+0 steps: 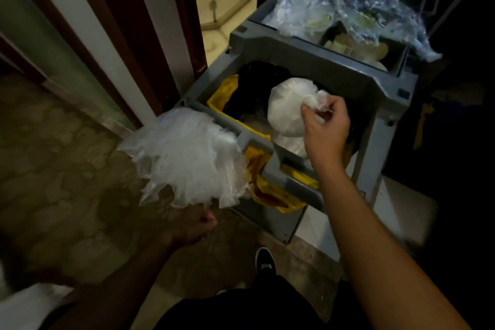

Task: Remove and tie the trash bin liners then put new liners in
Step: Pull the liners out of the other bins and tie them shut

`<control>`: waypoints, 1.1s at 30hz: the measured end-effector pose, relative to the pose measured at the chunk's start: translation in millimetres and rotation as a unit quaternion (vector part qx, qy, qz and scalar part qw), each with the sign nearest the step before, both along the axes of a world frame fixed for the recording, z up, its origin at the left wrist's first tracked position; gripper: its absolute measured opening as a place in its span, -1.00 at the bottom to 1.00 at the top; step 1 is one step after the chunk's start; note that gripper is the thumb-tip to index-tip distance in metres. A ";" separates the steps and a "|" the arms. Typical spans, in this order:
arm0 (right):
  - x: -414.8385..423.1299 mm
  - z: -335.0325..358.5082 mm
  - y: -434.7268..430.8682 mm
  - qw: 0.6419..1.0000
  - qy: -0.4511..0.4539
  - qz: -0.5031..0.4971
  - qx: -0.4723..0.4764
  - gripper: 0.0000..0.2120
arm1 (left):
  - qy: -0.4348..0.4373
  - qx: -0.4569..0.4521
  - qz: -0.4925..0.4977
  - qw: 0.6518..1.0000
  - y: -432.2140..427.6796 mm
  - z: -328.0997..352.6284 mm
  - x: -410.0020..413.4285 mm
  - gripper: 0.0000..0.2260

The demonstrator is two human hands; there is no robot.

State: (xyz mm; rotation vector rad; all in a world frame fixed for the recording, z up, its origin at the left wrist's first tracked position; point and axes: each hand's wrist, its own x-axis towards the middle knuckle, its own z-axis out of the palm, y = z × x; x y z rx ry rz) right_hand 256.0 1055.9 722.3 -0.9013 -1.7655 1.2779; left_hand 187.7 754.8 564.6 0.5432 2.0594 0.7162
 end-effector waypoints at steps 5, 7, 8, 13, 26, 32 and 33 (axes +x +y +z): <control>-23.1 -30.0 40.2 0.995 -0.084 0.049 -0.032 -0.77 | -0.024 0.000 0.116 0.993 1.3 -11.3 12.5 -0.90; -25.7 -36.7 45.6 0.991 -0.109 0.077 -0.027 -0.73 | -0.030 0.001 0.134 0.991 5.6 -1.1 16.7 -0.96; -26.3 -37.7 44.7 0.989 -0.116 0.092 -0.016 -0.72 | -0.031 0.001 0.139 0.990 5.9 0.2 17.9 -0.92; -39.5 -29.1 12.2 0.961 -0.079 0.263 -0.023 -0.81 | -0.019 -0.038 0.179 0.983 -8.3 -0.5 32.8 -0.87; -34.5 -28.9 -241.8 0.554 -0.224 0.802 -0.005 -0.94 | -0.111 -0.080 0.567 0.812 -168.4 -27.7 243.4 -0.91; 25.7 -89.0 -378.2 0.328 -0.360 0.868 0.096 -0.95 | -0.171 -0.076 0.729 0.658 -197.0 -41.8 387.0 -0.86; 39.3 -98.1 -401.4 0.300 -0.364 0.874 0.114 -0.95 | -0.179 -0.069 0.749 0.634 -202.1 -45.7 411.9 -0.86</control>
